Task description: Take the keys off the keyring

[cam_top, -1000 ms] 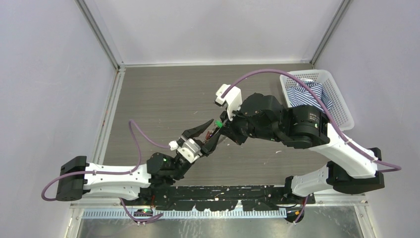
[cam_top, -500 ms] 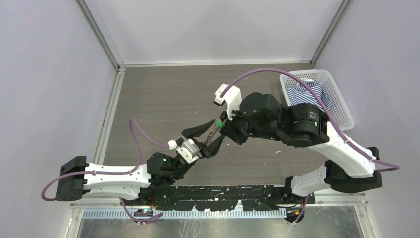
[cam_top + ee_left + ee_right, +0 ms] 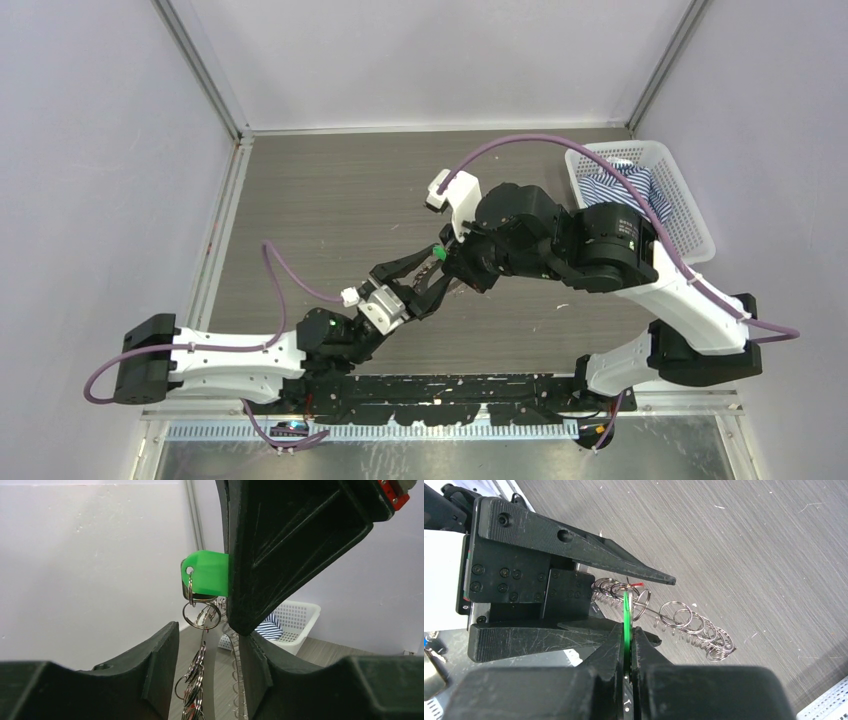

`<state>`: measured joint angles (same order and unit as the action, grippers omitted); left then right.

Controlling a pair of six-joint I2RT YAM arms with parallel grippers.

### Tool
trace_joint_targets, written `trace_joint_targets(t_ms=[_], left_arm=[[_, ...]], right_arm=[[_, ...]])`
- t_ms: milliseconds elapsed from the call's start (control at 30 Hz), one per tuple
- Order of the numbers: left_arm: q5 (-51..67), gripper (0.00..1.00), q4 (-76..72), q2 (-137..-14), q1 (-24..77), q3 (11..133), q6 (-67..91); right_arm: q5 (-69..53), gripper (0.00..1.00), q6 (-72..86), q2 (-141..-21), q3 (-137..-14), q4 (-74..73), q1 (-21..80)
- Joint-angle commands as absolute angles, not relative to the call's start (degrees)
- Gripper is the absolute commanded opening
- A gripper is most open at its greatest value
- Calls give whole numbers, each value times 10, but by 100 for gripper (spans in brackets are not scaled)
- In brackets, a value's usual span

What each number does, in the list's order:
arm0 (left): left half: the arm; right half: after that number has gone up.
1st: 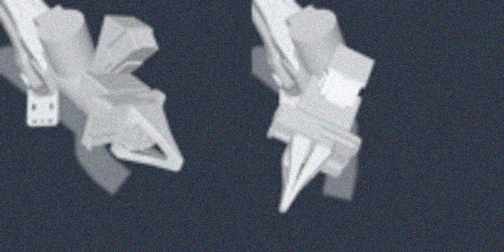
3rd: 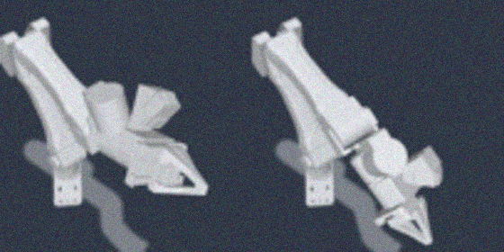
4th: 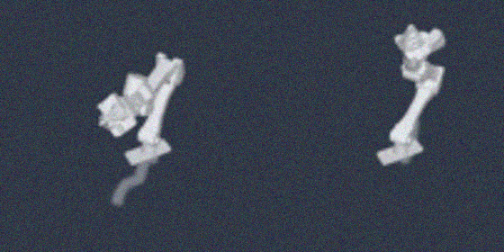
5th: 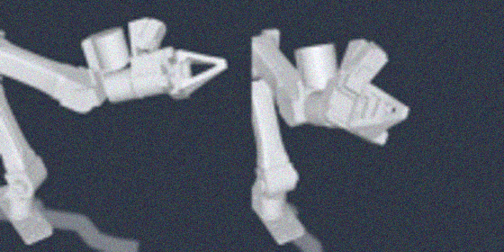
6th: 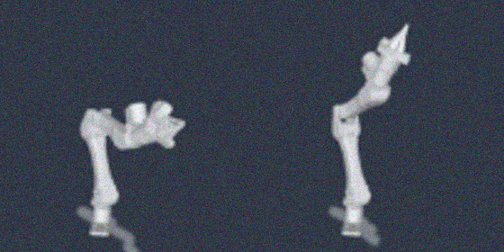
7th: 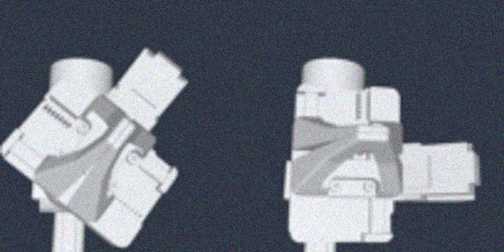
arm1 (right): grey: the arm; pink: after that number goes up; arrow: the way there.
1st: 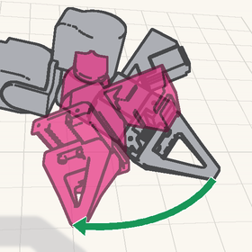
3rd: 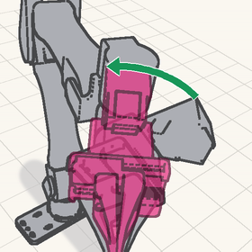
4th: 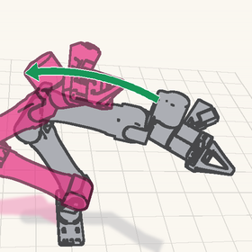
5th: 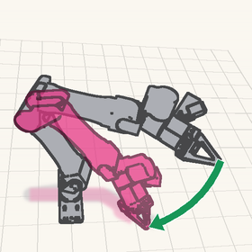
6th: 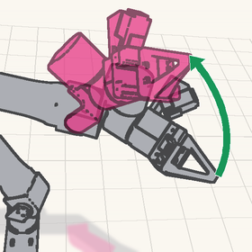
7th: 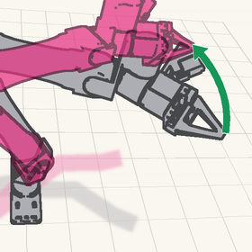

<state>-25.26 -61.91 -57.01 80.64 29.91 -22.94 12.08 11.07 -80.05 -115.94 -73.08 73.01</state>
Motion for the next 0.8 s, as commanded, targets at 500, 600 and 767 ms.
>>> trace_joint_targets(t_ms=[500, 600, 767], left_arm=[[-228, 35, -684, -555, 810, 302, -242], [-233, 33, -684, -553, 811, 293, -234], [-211, 33, -675, -549, 813, 283, -213]], right_arm=[[51, 1, 138, -851, -1269, -855, 735], [45, 1, 148, -853, -1284, -880, 735], [37, 1, 159, -869, -1319, -921, 735]])
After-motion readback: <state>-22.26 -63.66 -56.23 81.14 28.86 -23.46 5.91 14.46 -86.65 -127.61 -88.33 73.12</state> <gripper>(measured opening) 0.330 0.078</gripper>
